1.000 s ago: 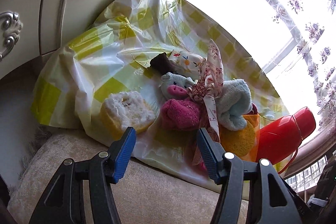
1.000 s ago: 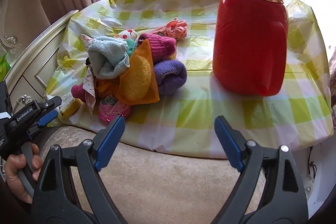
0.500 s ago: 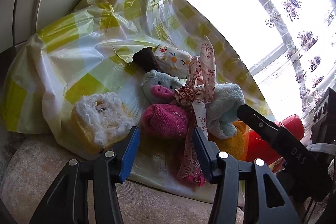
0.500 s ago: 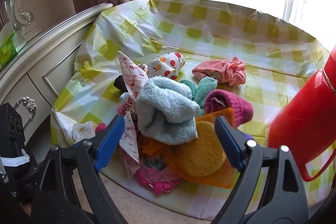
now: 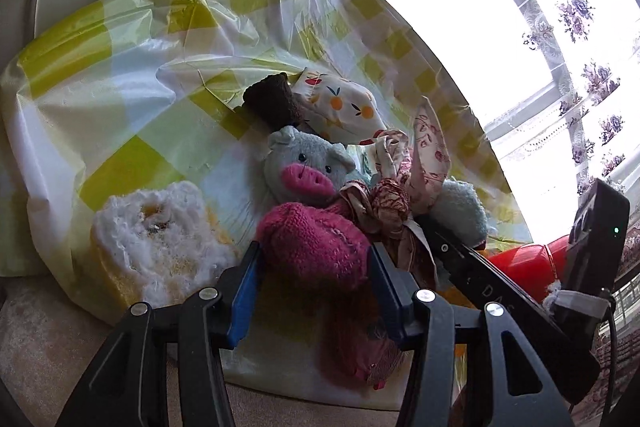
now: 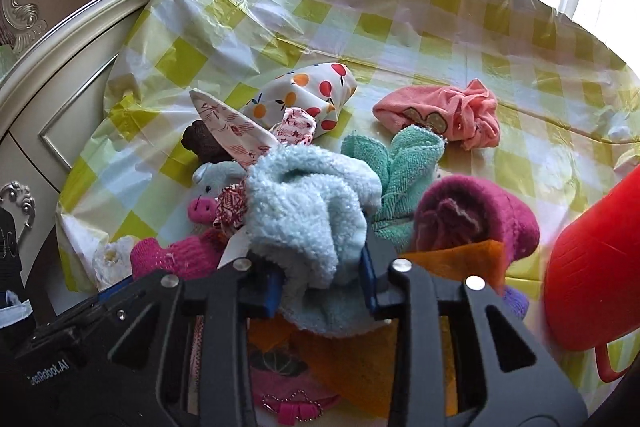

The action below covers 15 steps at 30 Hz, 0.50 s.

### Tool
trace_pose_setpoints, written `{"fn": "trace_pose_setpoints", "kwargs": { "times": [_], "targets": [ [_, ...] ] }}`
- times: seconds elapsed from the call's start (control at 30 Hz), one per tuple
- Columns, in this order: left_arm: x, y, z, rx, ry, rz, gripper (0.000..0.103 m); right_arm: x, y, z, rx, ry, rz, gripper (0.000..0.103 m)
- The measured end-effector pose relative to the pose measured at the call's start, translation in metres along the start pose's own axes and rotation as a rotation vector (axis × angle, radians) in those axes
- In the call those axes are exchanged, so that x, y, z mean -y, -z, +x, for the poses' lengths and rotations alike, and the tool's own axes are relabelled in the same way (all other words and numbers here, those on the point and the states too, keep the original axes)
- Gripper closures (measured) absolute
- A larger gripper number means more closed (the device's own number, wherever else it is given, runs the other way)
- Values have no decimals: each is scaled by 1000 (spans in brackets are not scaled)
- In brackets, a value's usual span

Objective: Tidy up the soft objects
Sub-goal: 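Grasp the pink knit item with the left tool while the right tool grasps the light blue towel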

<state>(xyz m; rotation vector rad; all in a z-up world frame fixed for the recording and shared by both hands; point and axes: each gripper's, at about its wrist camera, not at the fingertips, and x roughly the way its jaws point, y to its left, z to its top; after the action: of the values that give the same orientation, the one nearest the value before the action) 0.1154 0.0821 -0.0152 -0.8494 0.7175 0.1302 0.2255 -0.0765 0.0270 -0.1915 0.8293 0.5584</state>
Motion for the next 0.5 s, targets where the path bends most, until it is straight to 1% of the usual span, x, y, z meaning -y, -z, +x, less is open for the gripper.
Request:
{"fn": "trace_pose_setpoints", "kwargs": {
  "times": [0.03, 0.07, 0.1, 0.13, 0.17, 0.3, 0.4, 0.5],
  "targets": [
    [0, -1, 2, -1, -4, 0, 50, 1, 3, -4, 9, -4, 3, 74],
    [1, -2, 3, 0, -7, 5, 53, 3, 7, -9, 22, -10, 8, 76],
    [3, -2, 5, -1, -11, 12, 67, 4, 11, -15, 35, -17, 13, 76],
    [4, -2, 6, -4, -16, 20, 73, 6, 15, -21, 49, -27, 20, 76],
    [5, -1, 6, -1, -22, 26, 81, 7, 19, -27, 63, -39, 29, 76],
    [8, 2, -5, 50, -19, 45, 86, 20, 32, -55, 130, -76, 78, 76],
    [8, 4, -15, 92, -14, 48, 87, 34, 39, -77, 167, -84, 123, 76],
    [10, 5, -21, 118, -20, 57, 87, 48, 44, -94, 192, -101, 157, 76]
  ]
}}
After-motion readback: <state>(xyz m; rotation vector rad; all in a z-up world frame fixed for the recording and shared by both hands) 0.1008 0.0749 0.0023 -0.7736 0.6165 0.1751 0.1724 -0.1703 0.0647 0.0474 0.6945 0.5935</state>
